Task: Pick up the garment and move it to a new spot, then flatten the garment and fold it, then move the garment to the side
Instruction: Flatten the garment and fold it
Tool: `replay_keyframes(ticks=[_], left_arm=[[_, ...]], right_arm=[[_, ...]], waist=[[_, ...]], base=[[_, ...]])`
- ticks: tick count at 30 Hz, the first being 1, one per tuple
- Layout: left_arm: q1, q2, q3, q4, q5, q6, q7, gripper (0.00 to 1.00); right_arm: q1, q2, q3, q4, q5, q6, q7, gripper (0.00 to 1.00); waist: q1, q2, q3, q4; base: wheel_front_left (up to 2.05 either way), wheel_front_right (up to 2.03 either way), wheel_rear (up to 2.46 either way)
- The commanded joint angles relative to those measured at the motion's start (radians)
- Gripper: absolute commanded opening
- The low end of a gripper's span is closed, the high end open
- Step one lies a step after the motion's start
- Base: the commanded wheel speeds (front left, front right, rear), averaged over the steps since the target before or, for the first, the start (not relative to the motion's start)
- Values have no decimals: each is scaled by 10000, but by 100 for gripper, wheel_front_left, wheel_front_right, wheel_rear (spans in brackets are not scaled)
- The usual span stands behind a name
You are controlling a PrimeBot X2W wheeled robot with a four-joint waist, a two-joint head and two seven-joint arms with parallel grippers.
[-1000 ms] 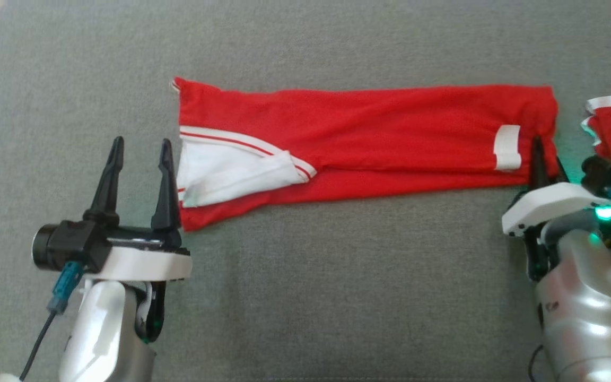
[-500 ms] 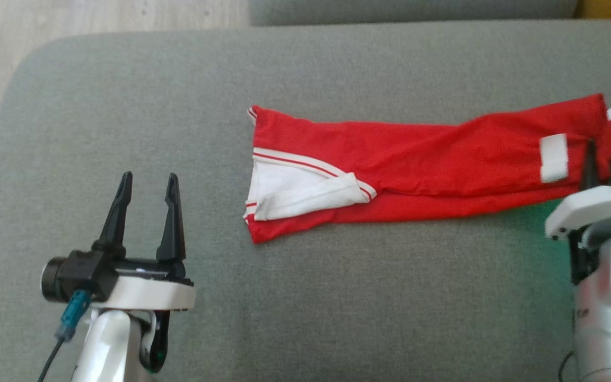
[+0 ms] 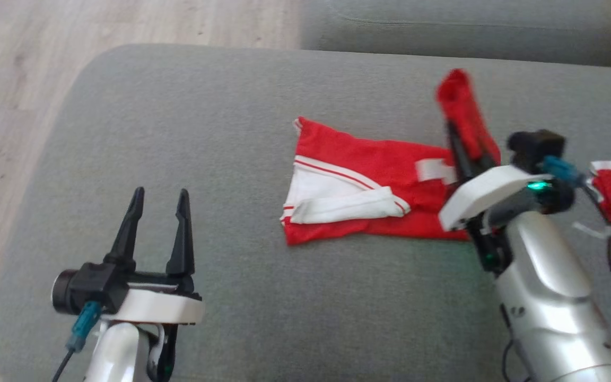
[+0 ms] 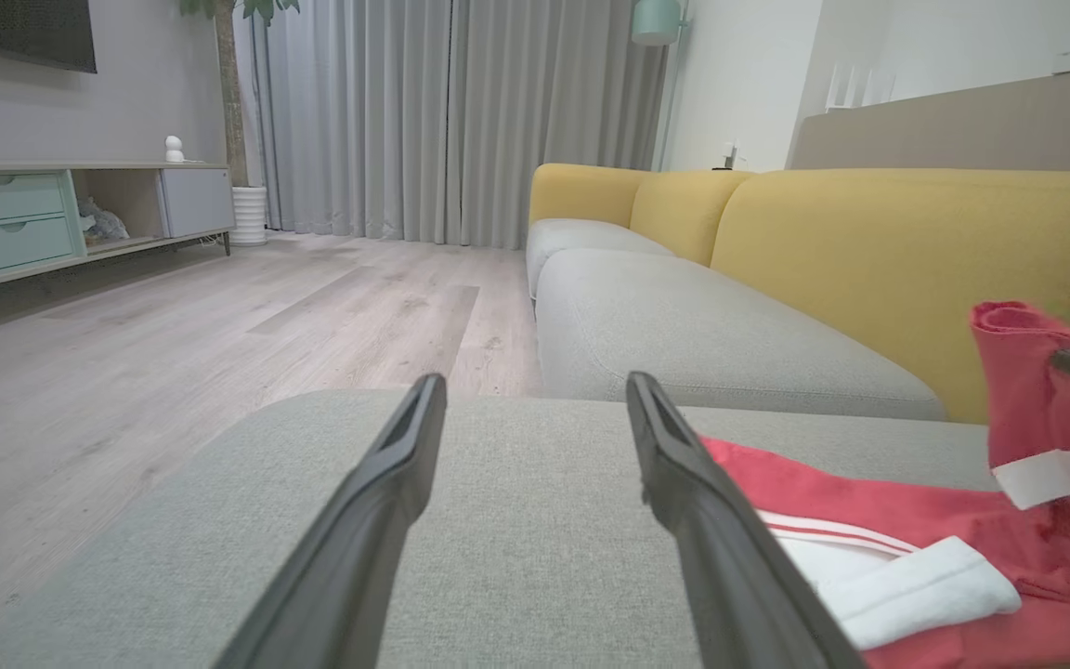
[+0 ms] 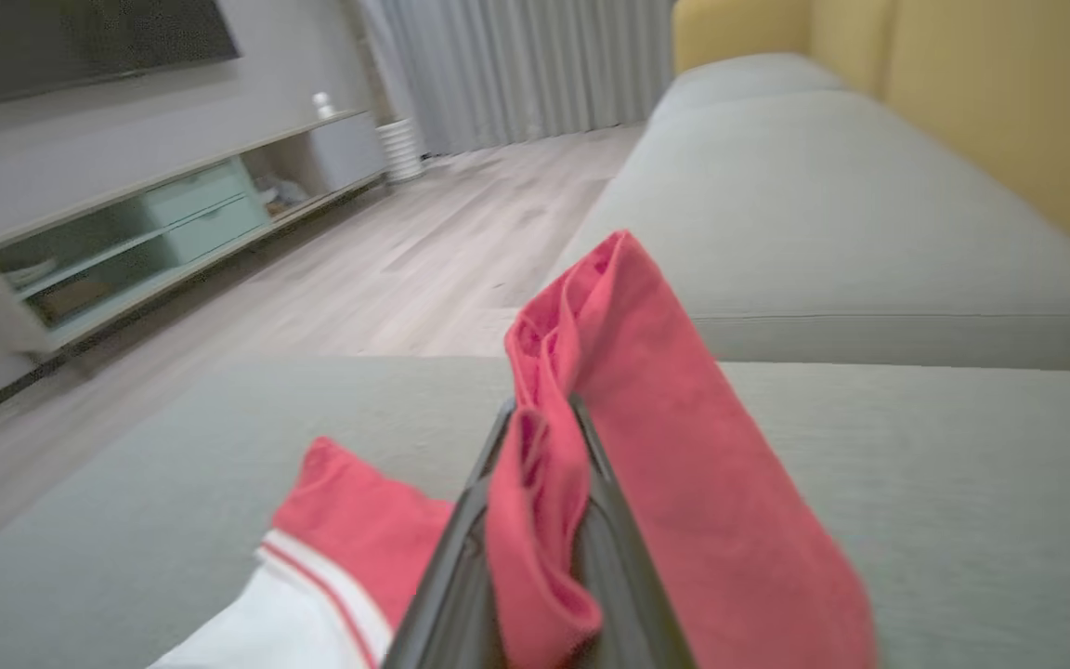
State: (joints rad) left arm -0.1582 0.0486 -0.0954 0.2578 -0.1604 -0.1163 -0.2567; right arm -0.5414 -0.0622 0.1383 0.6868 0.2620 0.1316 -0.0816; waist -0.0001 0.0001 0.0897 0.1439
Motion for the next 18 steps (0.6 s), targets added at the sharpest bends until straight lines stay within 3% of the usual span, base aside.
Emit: replay_keyframes(ticks=[1,8,18], left_arm=[[-312,24,209,-280,-44,-37,-51,100],[-569,19,-154,-251,-176,-26,-51,100],[-1144,18,-736,-204,-571,114,-51,100]], right_arm=[[-215,118,806,-555,298,-9,37,0],[-418,119,2242,-597,1238,-9,23,0],[-1131,119,3739,391,2136,-9,-350,0]], waist=[[1,-1,96,337],[1,-1,528,985],[1,-1,1291,1751]], base=[[0,0,0],[0,0,0],[0,0,0]])
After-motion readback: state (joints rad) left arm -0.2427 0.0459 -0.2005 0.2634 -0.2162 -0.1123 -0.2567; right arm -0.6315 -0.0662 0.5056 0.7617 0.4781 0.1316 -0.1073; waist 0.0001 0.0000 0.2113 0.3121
